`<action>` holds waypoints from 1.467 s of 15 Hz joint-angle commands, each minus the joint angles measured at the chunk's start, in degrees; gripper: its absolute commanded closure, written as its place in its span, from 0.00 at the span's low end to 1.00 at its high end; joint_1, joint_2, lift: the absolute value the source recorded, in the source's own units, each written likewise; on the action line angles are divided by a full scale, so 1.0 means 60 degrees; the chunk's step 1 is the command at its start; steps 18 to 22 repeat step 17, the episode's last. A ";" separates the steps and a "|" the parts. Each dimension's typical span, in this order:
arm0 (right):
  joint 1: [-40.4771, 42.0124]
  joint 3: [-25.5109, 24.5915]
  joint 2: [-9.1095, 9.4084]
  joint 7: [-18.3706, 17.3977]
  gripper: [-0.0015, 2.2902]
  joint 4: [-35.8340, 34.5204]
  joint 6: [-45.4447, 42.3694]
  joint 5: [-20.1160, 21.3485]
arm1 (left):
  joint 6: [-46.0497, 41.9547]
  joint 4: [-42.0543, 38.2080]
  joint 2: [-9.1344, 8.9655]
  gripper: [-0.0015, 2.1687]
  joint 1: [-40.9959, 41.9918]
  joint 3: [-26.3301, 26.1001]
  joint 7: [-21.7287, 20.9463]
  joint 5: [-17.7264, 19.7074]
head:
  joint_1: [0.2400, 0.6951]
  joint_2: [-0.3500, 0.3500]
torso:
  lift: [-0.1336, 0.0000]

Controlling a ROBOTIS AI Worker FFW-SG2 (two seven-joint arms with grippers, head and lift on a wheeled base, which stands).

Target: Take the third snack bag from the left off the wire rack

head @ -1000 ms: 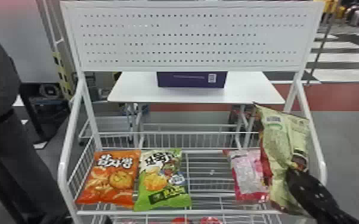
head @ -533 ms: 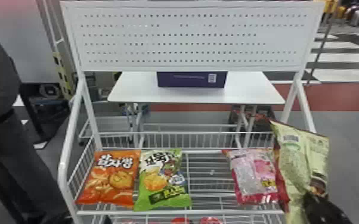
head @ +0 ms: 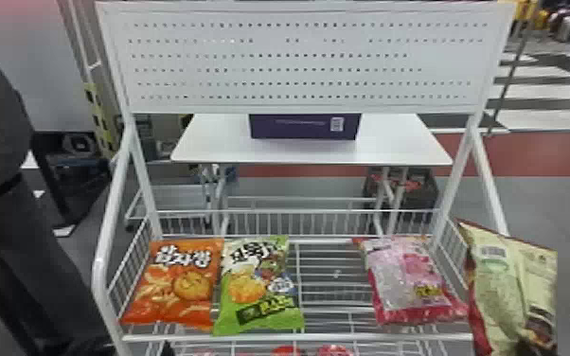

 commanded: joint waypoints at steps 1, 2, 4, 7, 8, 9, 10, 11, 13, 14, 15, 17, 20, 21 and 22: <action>0.0014 -0.0044 0.0000 0.0014 0.88 0.0021 -0.0050 -0.0031 | 0.0000 0.0000 0.0014 0.08 -0.0007 0.0001 0.0000 0.0010 | 0.57 0.50 | 1.00; 0.0014 -0.0059 0.0000 -0.0001 0.88 0.0021 -0.0080 -0.0045 | 0.0000 0.0000 0.0014 0.08 -0.0007 0.0001 0.0000 0.0010 | 0.57 0.50 | 1.00; -0.0001 -0.0059 0.0000 0.0014 0.88 0.0036 -0.0080 -0.0031 | 0.0029 0.0000 0.0029 0.08 -0.0022 0.0016 0.0000 0.0025 | 0.57 0.50 | 1.00; -0.0015 -0.0059 -0.0015 0.0014 0.88 0.0051 -0.0109 -0.0031 | 0.0029 0.0029 0.0044 0.08 -0.0080 0.0016 0.0000 0.0069 | 0.57 0.50 | 1.00; -0.0015 -0.0059 -0.0015 -0.0001 0.88 0.0051 -0.0109 -0.0031 | 0.0029 0.0044 0.0044 0.08 -0.0095 0.0016 0.0000 0.0069 | 0.57 0.50 | 1.00; -0.0030 -0.0059 -0.0015 0.0014 0.88 0.0080 -0.0109 -0.0031 | 0.0029 0.0029 0.0044 0.08 -0.0095 0.0016 0.0000 0.0083 | 0.57 0.50 | 1.00; -0.0030 -0.0059 -0.0015 -0.0001 0.88 0.0095 -0.0138 -0.0031 | 0.0029 0.0029 0.0044 0.08 -0.0095 0.0016 0.0000 0.0083 | 0.57 0.50 | 1.00; -0.0030 -0.0059 -0.0015 0.0014 0.88 0.0095 -0.0168 -0.0045 | 0.0029 0.0029 0.0044 0.08 -0.0095 0.0016 0.0000 0.0083 | 0.57 0.50 | 1.00; -0.0030 -0.0059 -0.0015 0.0014 0.88 0.0095 -0.0168 -0.0031 | 0.0029 0.0044 0.0044 0.08 -0.0095 0.0016 0.0000 0.0083 | 0.57 0.50 | 1.00; -0.0030 -0.0059 -0.0015 -0.0001 0.88 0.0095 -0.0168 -0.0045 | 0.0029 0.0029 0.0044 0.08 -0.0095 0.0016 0.0000 0.0083 | 0.57 0.50 | 1.00; -0.0030 -0.0059 -0.0015 0.0014 0.88 0.0095 -0.0168 -0.0031 | 0.0029 0.0029 0.0044 0.08 -0.0080 0.0016 0.0000 0.0083 | 0.57 0.50 | 1.00; -0.0030 -0.0059 -0.0015 -0.0001 0.88 0.0095 -0.0197 -0.0031 | 0.0029 0.0029 0.0044 0.08 -0.0080 0.0016 0.0000 0.0069 | 0.57 0.50 | 1.00; -0.0030 -0.0059 -0.0015 -0.0001 0.88 0.0095 -0.0197 -0.0031 | 0.0029 0.0029 0.0044 0.08 -0.0080 0.0016 0.0000 0.0069 | 0.57 0.50 | 1.00; -0.0030 -0.0059 -0.0015 -0.0001 0.88 0.0095 -0.0197 -0.0031 | 0.0029 0.0029 0.0044 0.08 -0.0080 0.0016 0.0000 0.0069 | 0.57 0.50 | 1.00; -0.0030 -0.0059 -0.0015 -0.0001 0.88 0.0095 -0.0197 -0.0031 | 0.0029 0.0029 0.0044 0.08 -0.0080 0.0016 0.0000 0.0069 | 0.57 0.50 | 1.00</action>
